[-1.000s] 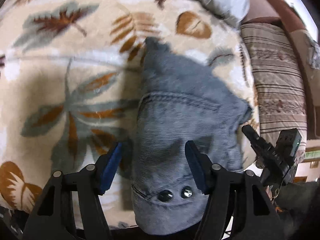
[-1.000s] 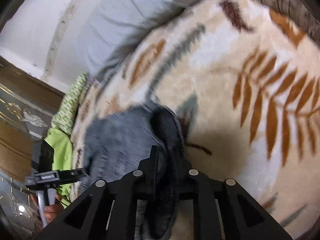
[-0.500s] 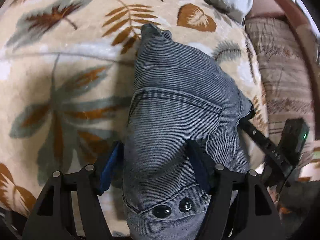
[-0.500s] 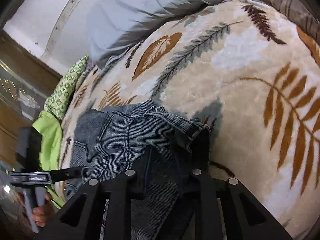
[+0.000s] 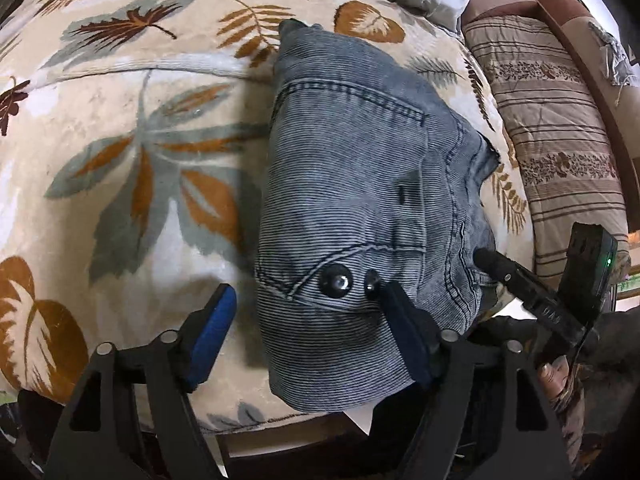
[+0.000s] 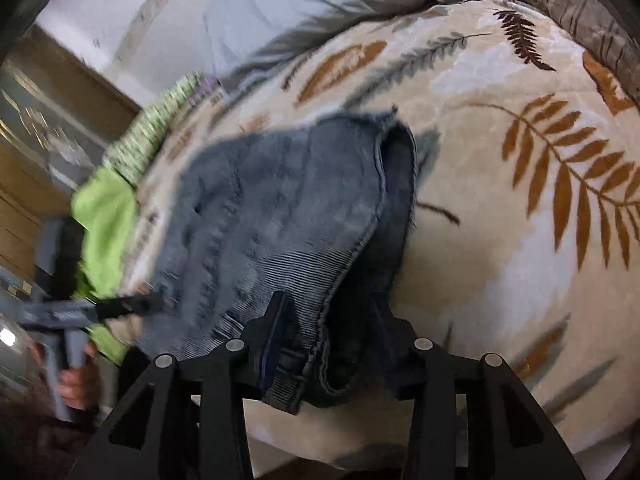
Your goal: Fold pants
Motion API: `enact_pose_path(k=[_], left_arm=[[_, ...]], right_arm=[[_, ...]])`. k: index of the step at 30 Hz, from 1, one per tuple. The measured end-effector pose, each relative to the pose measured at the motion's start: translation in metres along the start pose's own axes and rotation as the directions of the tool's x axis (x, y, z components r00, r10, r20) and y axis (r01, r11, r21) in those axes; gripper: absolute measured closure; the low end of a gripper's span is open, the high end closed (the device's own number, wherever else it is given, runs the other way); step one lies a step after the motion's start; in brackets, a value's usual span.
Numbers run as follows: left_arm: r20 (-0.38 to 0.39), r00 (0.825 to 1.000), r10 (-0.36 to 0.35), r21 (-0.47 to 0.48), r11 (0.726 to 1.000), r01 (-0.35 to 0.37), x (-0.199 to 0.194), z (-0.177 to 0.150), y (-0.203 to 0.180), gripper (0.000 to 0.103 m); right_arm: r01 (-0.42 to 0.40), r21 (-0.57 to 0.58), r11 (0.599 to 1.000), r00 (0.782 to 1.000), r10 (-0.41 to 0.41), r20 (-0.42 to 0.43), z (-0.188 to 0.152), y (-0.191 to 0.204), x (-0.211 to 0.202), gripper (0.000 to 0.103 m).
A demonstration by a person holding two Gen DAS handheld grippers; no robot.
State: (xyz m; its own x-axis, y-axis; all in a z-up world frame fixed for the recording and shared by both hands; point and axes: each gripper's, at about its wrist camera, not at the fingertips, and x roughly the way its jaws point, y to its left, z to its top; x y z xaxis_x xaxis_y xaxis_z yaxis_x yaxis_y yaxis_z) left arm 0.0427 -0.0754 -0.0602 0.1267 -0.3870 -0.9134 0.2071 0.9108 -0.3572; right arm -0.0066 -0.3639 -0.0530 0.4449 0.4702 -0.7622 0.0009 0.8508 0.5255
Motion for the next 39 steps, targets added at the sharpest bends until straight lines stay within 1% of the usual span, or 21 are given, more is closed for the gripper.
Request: enact_pose_path(k=[3,4,7,9,10,12,14,16,18,20,23,25,27,31,32,33,34,35,36,38,39], left_arm=[[0.023,0.999,0.022,0.015,1.0,-0.023,0.001,-0.003,-0.002,0.024],[0.028,0.999,0.024,0.015,1.0,-0.025,0.001,-0.004,-0.003,0.023],[0.01,1.0,-0.012,-0.011,1.0,0.012,-0.001,-0.002,0.003,0.024],[0.011,0.999,-0.036,-0.021,0.999,0.036,-0.007,0.002,0.008,0.024],[0.008,0.998,-0.061,-0.029,0.998,0.061,-0.009,0.005,0.011,0.024],[0.003,0.997,-0.079,-0.042,0.996,0.079,-0.01,0.009,0.014,0.024],[-0.01,0.995,-0.095,-0.053,0.994,0.094,-0.006,0.016,0.016,0.024],[-0.021,0.992,-0.122,-0.071,0.99,0.12,-0.002,0.022,0.019,0.024],[-0.032,0.988,-0.151,-0.096,0.984,0.148,0.002,0.027,0.022,0.025],[-0.048,0.982,-0.184,-0.114,0.978,0.177,0.007,0.034,0.023,0.025],[-0.061,0.982,-0.178,-0.096,0.981,0.171,0.014,0.039,0.017,0.025],[-0.067,0.981,-0.18,-0.082,0.981,0.175,0.018,0.042,0.012,0.025],[-0.069,0.98,-0.187,-0.074,0.98,0.182,0.021,0.045,0.009,0.024],[-0.068,0.982,-0.177,-0.064,0.983,0.173,0.029,0.049,0.002,0.024],[-0.068,0.982,-0.176,-0.058,0.983,0.172,0.028,0.049,0.0,0.024],[-0.068,0.982,-0.175,-0.054,0.984,0.172,0.028,0.049,-0.002,0.026],[-0.064,0.983,-0.172,-0.05,0.984,0.169,0.026,0.048,-0.003,0.032],[-0.054,0.985,-0.162,-0.044,0.986,0.16,0.022,0.046,-0.004,0.041],[-0.049,0.987,-0.156,-0.043,0.987,0.154,0.02,0.046,-0.004,0.046],[-0.031,0.99,-0.14,-0.039,0.989,0.139,0.011,0.044,-0.005,0.063],[-0.02,0.99,-0.14,-0.037,0.99,0.139,0.006,0.043,-0.005,0.065]], right_arm=[[0.04,-0.042,0.998,0.999,-0.04,0.012,-0.004,0.004,0.002,0.057],[0.042,-0.041,0.998,0.999,-0.041,0.011,-0.004,0.003,0.003,0.056],[0.016,-0.016,1.0,1.0,-0.015,0.012,-0.003,-0.001,-0.001,0.055],[-0.029,0.024,0.999,0.999,0.028,0.034,-0.001,-0.008,-0.006,0.055],[-0.054,0.055,0.997,0.997,0.051,0.05,0.001,-0.014,-0.009,0.055],[-0.091,0.106,0.99,0.994,0.084,0.068,0.005,-0.028,-0.01,0.052],[-0.123,0.141,0.982,0.991,0.113,0.075,0.007,-0.038,-0.007,0.048],[-0.166,0.173,0.971,0.985,0.157,0.069,0.009,-0.046,0.002,0.047],[-0.236,0.2,0.951,0.971,0.226,0.073,0.011,-0.052,0.009,0.046],[-0.286,0.21,0.935,0.958,0.277,0.07,0.014,-0.053,0.015,0.039],[-0.345,0.193,0.919,0.939,0.341,0.051,0.024,-0.047,0.025,0.039],[-0.363,0.151,0.92,0.931,0.365,0.016,0.03,-0.036,0.034,0.039],[-0.363,0.117,0.924,0.931,0.366,-0.006,0.035,-0.027,0.04,0.039],[-0.357,0.091,0.93,0.932,0.361,-0.033,0.04,-0.021,0.051,0.039],[-0.346,0.081,0.935,0.936,0.35,-0.042,0.04,-0.019,0.051,0.042],[-0.328,0.067,0.942,0.942,0.332,-0.051,0.039,-0.017,0.05,0.044],[-0.316,0.06,0.947,0.946,0.319,-0.059,0.039,-0.014,0.049,0.049],[-0.307,0.058,0.95,0.948,0.311,-0.063,0.039,-0.011,0.049,0.053],[-0.294,0.056,0.954,0.953,0.297,-0.063,0.04,-0.008,0.048,0.055],[-0.276,0.046,0.96,0.958,0.279,-0.063,0.039,-0.002,0.046,0.06],[-0.264,0.033,0.964,0.962,0.266,-0.061,0.039,0.003,0.043,0.062]])
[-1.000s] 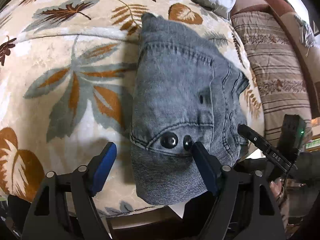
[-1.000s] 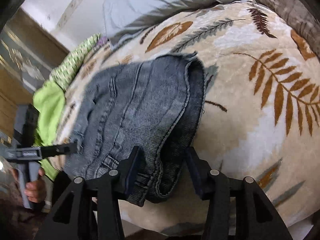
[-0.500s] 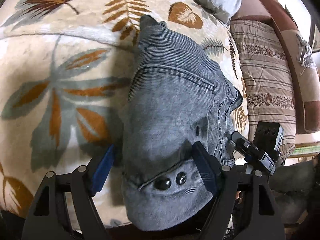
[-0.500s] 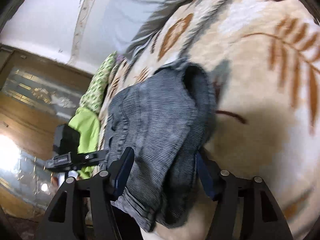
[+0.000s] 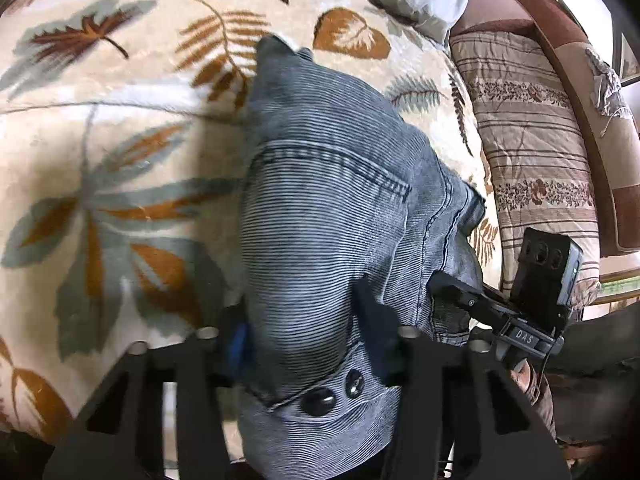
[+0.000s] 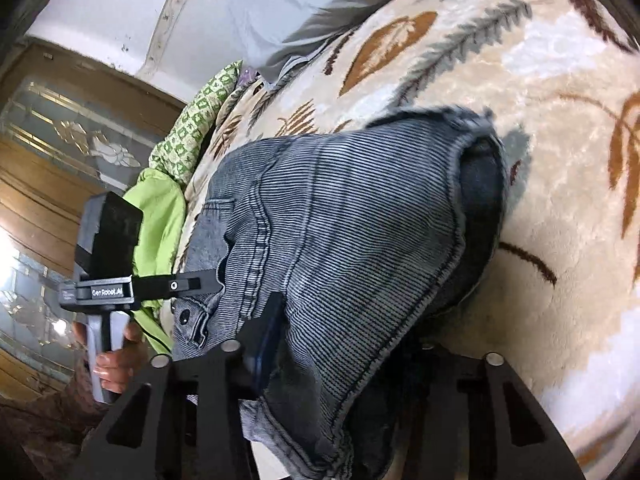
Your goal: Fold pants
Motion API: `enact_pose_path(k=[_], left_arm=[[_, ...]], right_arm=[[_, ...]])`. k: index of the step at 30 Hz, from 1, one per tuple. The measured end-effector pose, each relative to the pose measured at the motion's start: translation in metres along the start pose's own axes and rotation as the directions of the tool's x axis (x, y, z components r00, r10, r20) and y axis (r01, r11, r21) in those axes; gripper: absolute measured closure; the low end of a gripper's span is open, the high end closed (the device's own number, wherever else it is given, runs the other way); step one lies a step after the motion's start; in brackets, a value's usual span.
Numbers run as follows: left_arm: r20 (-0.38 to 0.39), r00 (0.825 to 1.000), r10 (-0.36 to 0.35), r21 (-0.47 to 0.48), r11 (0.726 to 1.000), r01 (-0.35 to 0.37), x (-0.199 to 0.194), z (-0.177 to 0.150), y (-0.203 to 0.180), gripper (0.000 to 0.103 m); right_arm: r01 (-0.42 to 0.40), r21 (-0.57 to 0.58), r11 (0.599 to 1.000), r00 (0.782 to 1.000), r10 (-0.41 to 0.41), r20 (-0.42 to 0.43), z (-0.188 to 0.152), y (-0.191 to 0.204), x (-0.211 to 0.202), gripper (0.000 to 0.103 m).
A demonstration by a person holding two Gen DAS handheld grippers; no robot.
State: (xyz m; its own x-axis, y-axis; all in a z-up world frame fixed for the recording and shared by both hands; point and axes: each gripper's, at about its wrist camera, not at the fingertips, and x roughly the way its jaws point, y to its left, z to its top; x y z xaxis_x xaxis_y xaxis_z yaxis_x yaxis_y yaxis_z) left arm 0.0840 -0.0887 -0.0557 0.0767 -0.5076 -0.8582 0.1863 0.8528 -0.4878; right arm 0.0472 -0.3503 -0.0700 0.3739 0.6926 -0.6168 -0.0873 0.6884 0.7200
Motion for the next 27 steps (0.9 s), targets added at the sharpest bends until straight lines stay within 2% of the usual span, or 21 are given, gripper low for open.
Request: enact_pose_path(k=[2,8,12,16,21,27], left_arm=[[0.019,1.0,0.006,0.018,1.0,-0.007,-0.008,-0.002,-0.005,0.069],[0.113,0.993,0.041,0.075,0.996,-0.049,-0.048,0.004,-0.017,0.069],[0.182,0.982,0.048,0.09,0.994,-0.065,-0.076,0.02,-0.018,0.069],[0.246,0.964,0.096,0.099,0.987,-0.123,-0.097,0.051,-0.014,0.069],[0.248,0.954,0.17,0.055,0.98,-0.189,-0.085,0.091,0.009,0.069],[0.214,0.949,0.232,0.002,0.971,-0.238,-0.052,0.116,0.043,0.069]], right_arm=[[0.006,-0.019,1.0,1.0,-0.006,0.008,-0.001,0.008,-0.007,0.064],[-0.004,-0.087,0.996,0.999,0.007,0.035,0.006,0.044,-0.02,0.065],[-0.024,-0.12,0.992,0.994,0.036,0.099,0.03,0.066,-0.028,0.065],[-0.003,-0.179,0.984,0.991,0.026,0.128,0.066,0.092,-0.018,0.065],[0.041,-0.205,0.978,0.993,-0.017,0.119,0.109,0.104,0.017,0.064],[0.086,-0.194,0.977,0.994,-0.072,0.077,0.137,0.09,0.066,0.064]])
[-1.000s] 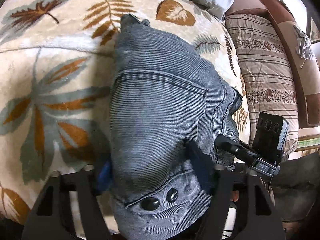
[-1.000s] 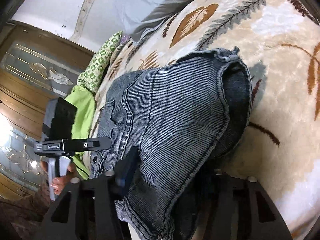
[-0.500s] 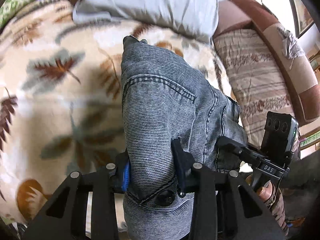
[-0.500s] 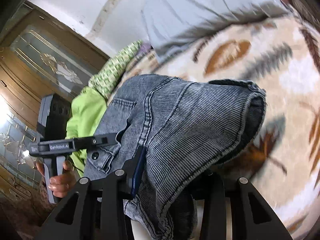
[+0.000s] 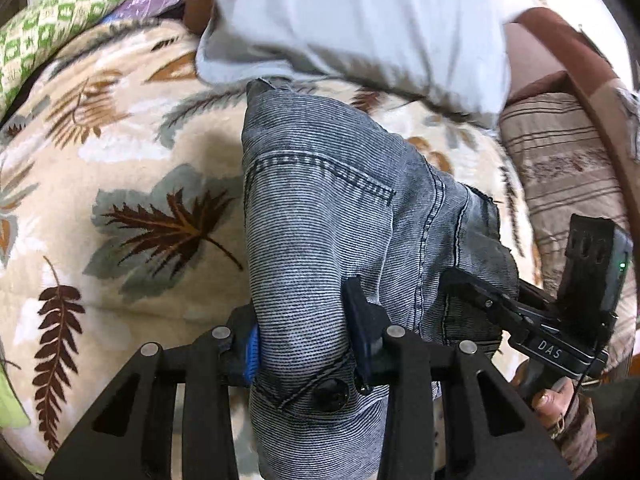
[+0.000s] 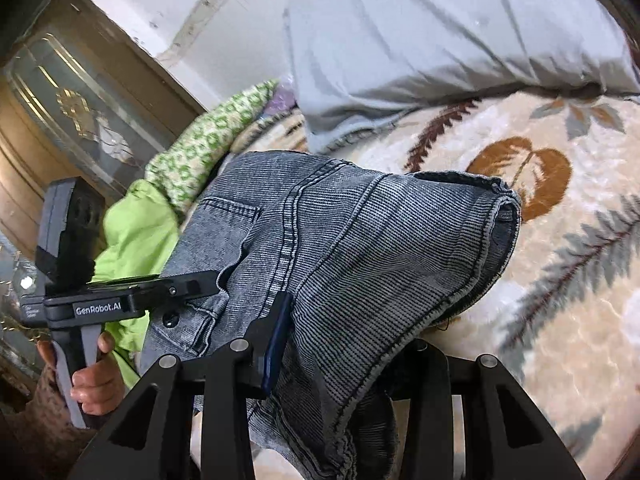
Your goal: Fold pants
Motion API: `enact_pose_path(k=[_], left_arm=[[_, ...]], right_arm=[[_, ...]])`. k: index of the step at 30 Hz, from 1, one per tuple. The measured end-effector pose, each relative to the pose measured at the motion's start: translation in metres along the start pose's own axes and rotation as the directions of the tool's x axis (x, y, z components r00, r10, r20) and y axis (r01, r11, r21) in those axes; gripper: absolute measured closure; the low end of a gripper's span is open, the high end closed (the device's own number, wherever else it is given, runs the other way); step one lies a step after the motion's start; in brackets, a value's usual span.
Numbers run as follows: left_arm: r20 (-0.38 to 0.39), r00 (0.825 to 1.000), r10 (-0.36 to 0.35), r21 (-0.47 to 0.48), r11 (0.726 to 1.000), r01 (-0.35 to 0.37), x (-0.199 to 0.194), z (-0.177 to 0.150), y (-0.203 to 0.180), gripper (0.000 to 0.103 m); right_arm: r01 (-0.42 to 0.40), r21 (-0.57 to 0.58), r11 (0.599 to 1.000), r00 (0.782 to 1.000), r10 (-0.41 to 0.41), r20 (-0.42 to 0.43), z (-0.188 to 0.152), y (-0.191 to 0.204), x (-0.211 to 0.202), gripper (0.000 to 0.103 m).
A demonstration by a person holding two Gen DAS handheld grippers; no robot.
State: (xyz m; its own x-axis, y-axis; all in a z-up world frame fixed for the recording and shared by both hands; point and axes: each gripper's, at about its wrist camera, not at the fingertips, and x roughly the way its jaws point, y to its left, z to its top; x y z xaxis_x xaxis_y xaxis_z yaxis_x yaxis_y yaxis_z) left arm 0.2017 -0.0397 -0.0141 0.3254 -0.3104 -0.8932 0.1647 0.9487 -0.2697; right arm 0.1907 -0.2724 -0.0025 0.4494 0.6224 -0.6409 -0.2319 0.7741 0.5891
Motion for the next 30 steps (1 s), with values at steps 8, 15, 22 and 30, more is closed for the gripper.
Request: enact_pose_path(k=[8,15,22,30], left_arm=[[-0.04,0.999,0.01,-0.048,0.999,-0.012,0.036,-0.002,0.02,0.062],[-0.015,0.995,0.098,-0.035,0.995,-0.098,0.037,-0.009,0.016,0.048],[-0.012,0.988,0.155,-0.076,0.985,-0.155,0.025,-0.016,0.019,0.041],[0.017,0.964,0.266,-0.062,0.962,-0.264,-0.014,-0.052,0.02,0.032]], right_arm=[[0.043,-0.031,0.999,0.998,-0.044,-0.035,-0.003,-0.012,0.037,0.062],[0.07,-0.054,0.996,0.996,-0.072,-0.045,-0.013,-0.024,0.038,0.053],[0.138,-0.046,0.989,0.99,-0.139,-0.022,-0.021,-0.03,0.014,0.041],[0.258,-0.018,0.966,0.966,-0.258,0.011,-0.049,-0.017,-0.043,0.009]])
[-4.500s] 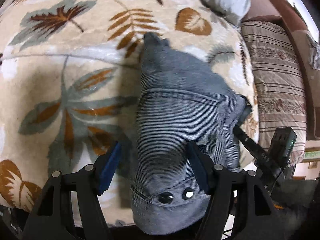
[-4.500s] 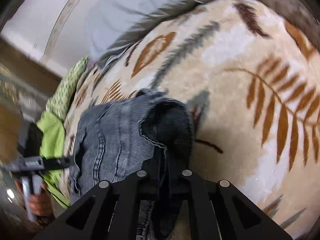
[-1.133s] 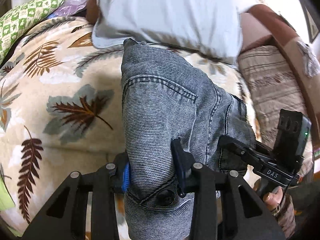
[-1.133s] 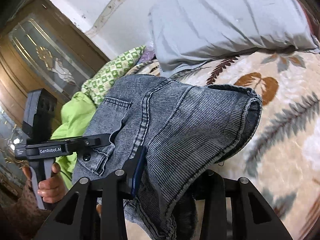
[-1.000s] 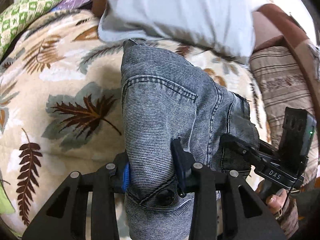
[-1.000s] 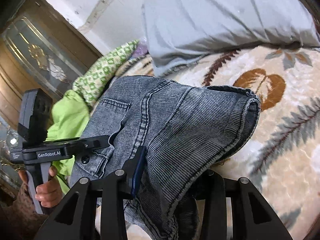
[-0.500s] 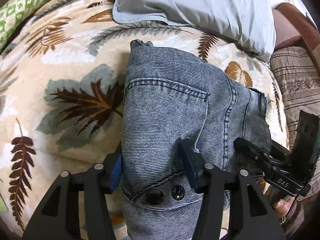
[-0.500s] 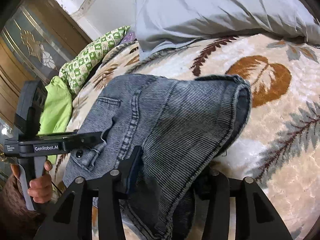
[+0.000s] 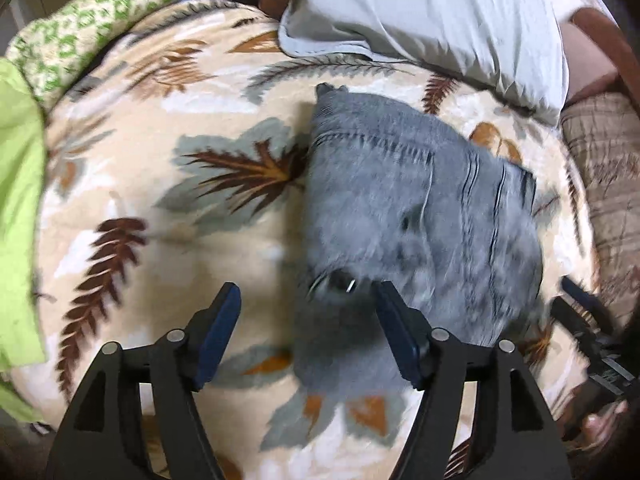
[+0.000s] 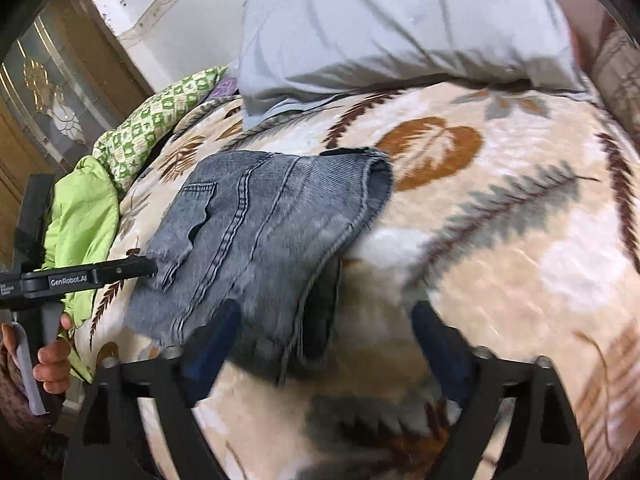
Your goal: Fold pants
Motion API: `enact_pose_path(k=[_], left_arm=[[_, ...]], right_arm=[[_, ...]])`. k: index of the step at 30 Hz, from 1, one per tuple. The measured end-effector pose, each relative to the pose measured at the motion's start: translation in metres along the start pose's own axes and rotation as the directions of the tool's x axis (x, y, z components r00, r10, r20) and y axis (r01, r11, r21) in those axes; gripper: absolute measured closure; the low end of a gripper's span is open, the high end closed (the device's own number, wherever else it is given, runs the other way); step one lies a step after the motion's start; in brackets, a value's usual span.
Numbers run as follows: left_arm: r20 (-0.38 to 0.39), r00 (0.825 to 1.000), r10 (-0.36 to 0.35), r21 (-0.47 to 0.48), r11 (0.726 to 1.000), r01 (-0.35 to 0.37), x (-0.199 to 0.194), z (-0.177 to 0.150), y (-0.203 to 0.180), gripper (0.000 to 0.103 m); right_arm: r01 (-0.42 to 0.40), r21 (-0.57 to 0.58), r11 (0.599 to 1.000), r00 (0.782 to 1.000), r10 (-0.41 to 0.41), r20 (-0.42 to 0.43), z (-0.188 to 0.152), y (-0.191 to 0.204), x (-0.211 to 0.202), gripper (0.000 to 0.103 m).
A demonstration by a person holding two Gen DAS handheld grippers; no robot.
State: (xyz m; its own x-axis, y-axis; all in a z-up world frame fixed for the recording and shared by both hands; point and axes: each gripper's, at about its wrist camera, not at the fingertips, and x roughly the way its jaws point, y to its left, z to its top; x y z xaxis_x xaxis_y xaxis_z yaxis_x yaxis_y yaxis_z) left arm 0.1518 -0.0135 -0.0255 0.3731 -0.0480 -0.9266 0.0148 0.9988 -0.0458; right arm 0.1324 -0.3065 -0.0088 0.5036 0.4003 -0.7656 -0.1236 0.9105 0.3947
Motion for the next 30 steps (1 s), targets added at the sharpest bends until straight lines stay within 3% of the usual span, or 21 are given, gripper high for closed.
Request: enact_pose_path(k=[2,7,10,14,22,30], left_arm=[[0.016,0.997,0.072,0.037,0.997,-0.072,-0.008,-0.015,-0.001,0.031],[0.071,0.978,0.196,0.12,0.972,-0.204,-0.025,-0.05,-0.006,0.03],[0.097,0.964,0.246,0.173,0.95,-0.26,-0.033,-0.071,-0.013,0.03],[0.134,0.951,0.28,0.208,0.93,-0.303,-0.045,-0.093,-0.022,0.029],[0.252,0.929,0.27,0.174,0.932,-0.318,-0.077,-0.108,-0.028,0.029],[0.271,0.948,0.163,0.134,0.97,-0.205,-0.083,-0.112,-0.028,0.028]], right_arm=[[0.027,0.023,0.999,1.0,-0.027,0.001,-0.007,0.0,-0.011,0.0],[0.086,0.061,0.994,0.996,-0.085,-0.019,-0.028,0.001,-0.029,0.0],[0.191,-0.03,0.981,0.981,-0.192,-0.029,-0.043,0.015,-0.037,0.0],[0.254,-0.117,0.96,0.966,-0.258,-0.016,-0.058,0.032,-0.048,0.0],[0.254,-0.171,0.952,0.966,-0.243,0.087,-0.067,0.058,-0.082,0.0],[0.323,-0.176,0.93,0.943,-0.3,0.147,-0.075,0.073,-0.096,0.0]])
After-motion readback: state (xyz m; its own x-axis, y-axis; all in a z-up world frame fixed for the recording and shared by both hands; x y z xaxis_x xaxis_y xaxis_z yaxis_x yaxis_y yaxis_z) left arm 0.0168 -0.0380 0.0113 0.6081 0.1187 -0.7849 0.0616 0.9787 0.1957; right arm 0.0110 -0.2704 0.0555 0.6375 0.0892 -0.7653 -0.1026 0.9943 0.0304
